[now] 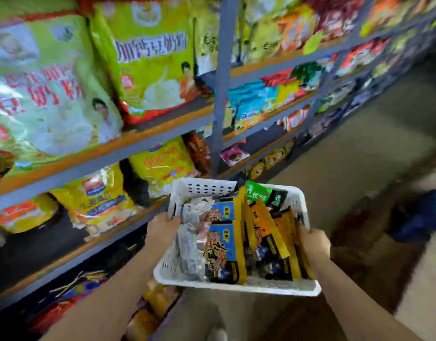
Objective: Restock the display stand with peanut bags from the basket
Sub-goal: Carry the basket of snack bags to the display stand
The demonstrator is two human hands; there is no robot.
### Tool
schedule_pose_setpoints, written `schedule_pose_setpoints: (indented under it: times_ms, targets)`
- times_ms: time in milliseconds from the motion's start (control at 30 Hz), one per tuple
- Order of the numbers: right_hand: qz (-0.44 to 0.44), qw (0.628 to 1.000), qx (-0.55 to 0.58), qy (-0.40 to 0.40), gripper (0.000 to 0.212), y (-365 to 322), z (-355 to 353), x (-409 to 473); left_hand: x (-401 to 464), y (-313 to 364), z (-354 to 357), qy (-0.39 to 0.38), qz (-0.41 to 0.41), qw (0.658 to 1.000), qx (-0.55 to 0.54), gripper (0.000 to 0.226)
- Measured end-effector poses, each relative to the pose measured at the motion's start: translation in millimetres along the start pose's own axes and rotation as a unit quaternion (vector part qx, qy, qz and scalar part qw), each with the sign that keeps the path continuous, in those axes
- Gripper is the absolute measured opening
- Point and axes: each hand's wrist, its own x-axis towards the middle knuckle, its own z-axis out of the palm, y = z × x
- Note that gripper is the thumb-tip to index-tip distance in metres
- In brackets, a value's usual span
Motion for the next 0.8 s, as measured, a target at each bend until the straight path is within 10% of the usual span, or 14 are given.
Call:
schedule_pose_setpoints:
  times_ms: [800]
  targets:
    - [0.250, 0.937, 0.150, 0.195, 0.038, -58, -178, 428, 312, 493, 380, -0.274, 0.212, 0.931, 0.114, 0.025]
